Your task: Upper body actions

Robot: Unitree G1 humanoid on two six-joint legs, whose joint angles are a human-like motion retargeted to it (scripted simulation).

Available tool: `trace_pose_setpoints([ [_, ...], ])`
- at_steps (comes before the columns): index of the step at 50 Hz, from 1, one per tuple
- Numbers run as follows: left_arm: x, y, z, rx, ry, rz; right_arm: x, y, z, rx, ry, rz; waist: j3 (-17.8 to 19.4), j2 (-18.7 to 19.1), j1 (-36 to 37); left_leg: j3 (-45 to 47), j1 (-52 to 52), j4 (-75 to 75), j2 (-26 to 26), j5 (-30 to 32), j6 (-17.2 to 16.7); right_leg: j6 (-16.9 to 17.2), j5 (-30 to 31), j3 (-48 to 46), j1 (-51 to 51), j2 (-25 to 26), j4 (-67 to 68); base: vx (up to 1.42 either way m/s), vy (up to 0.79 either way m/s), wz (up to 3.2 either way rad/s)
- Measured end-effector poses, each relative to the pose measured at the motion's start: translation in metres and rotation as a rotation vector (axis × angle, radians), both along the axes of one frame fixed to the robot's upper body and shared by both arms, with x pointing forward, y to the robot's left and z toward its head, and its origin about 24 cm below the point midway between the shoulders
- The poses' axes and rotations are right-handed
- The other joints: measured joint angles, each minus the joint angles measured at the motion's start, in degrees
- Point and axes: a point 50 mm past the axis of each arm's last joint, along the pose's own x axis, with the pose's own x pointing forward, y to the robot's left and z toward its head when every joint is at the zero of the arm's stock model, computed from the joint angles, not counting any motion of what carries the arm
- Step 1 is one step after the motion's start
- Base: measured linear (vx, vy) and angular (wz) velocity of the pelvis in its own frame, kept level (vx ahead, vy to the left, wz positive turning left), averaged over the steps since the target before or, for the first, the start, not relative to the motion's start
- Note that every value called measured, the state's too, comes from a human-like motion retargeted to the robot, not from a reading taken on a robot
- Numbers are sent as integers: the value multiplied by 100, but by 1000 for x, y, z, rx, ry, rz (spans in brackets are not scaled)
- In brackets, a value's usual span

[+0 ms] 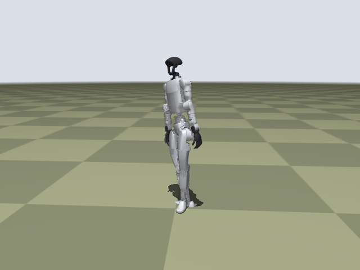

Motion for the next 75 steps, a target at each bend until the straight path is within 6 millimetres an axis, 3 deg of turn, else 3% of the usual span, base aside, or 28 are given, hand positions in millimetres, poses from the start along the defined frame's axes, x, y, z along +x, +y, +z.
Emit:
trace_pose_setpoints([
  [6,-35,-10,4,23,98,127,44,18,-4,56,-175,59,-64,28,83,-594,-76,-35,-84,-89,137,26,-83,-227,214,46,103,35,-3,33],
  [9,-41,-16,5,7,109,138,52,29,-5,116,-209,67,-149,63,121,-776,-24,-123,-90,-123,105,-37,-154,-284,337,90,208,38,-1,32],
  [11,-41,-18,5,-3,109,131,50,34,-6,143,-202,76,-246,84,79,-983,-40,-144,-43,-114,105,-269,-212,-184,371,102,389,45,-3,62],
  [15,-27,-13,3,-11,82,76,36,38,-7,157,-160,100,-420,275,-337,-1529,-75,-102,206,-51,131,-949,-236,261,302,63,1265,41,-10,150],
  [17,-9,-10,1,-18,41,44,25,37,-8,149,-120,105,-426,356,-501,-1788,-71,-82,348,9,148,-1288,-263,699,118,-52,2017,26,-18,165],
  [19,13,-9,-1,-29,-14,10,13,36,-7,142,-68,97,-391,311,-519,-1958,-44,-106,366,78,186,-1384,-308,1409,-223,-197,2805,24,-20,128],
  [23,56,-12,-3,-60,-150,-59,-9,32,-4,135,42,62,-327,137,-491,-2154,-53,-195,308,257,259,-1184,-339,3232,-1121,85,3722,16,-24,104],
  [28,95,-14,-1,-81,-297,-172,-16,30,-3,112,65,25,-144,145,-840,-2712,-141,-175,346,441,290,-978,-394,4267,-1614,539,3475,1,-26,112],
  [32,105,-11,1,-75,-316,-275,-14,31,-3,118,48,-13,27,23,-979,-3047,-146,-113,207,499,280,-383,-299,5831,-1706,1045,2440,-3,-20,86],
  [35,96,-11,0,-80,-273,-330,-15,32,-4,124,47,-22,157,-149,-1003,-3247,-19,-75,-70,485,304,53,46,6680,-1413,1047,1129,2,-12,85],
  [37,86,-7,0,-83,-227,-358,-15,34,-4,132,53,-14,214,-312,-1040,-3404,136,-112,-320,489,318,439,606,6686,-1128,864,439,10,-3,76],
  [38,79,-6,-1,-83,-199,-368,-16,36,-4,138,59,-4,192,-320,-965,-3406,176,-130,-325,487,302,543,450,6712,-1021,789,445,11,-2,38],
  [40,64,-5,-2,-83,-139,-394,-17,38,-4,152,70,3,130,-310,-861,-3507,192,-145,-378,493,308,665,660,5442,-915,545,258,7,-3,29],
  [42,47,-7,-2,-68,-86,-387,-14,39,-5,160,64,19,73,-270,-622,-3457,216,-178,-357,474,287,915,755,5547,-843,513,78,1,-2,-13],
  [48,-6,-5,1,-71,46,-272,15,49,-8,172,-16,159,-57,-213,-857,-3701,201,-148,-294,452,209,684,809,5499,-809,672,-11,-2,-12,36],
  [54,-31,-3,5,-56,158,-220,38,54,-9,187,-110,222,-40,-170,-832,-3899,213,-146,-235,478,139,539,794,5342,-733,732,-1,-9,-8,24],
  [59,-22,-10,3,-92,113,-221,35,51,-9,176,-96,228,-138,-143,-816,-4074,201,-160,-208,519,68,480,818,5264,-656,772,-90,-4,-6,29],
  [70,32,-25,-5,-111,-89,-305,2,39,-6,120,-2,93,-253,-126,-782,-4279,205,-250,-186,615,-48,313,849,5110,-544,857,-199,-4,-4,13],
  [75,48,-25,-5,-121,-145,-368,-11,37,-5,117,41,58,-296,-118,-820,-4304,219,-247,-178,623,-91,265,902,5070,-501,896,-257,0,0,0],
])
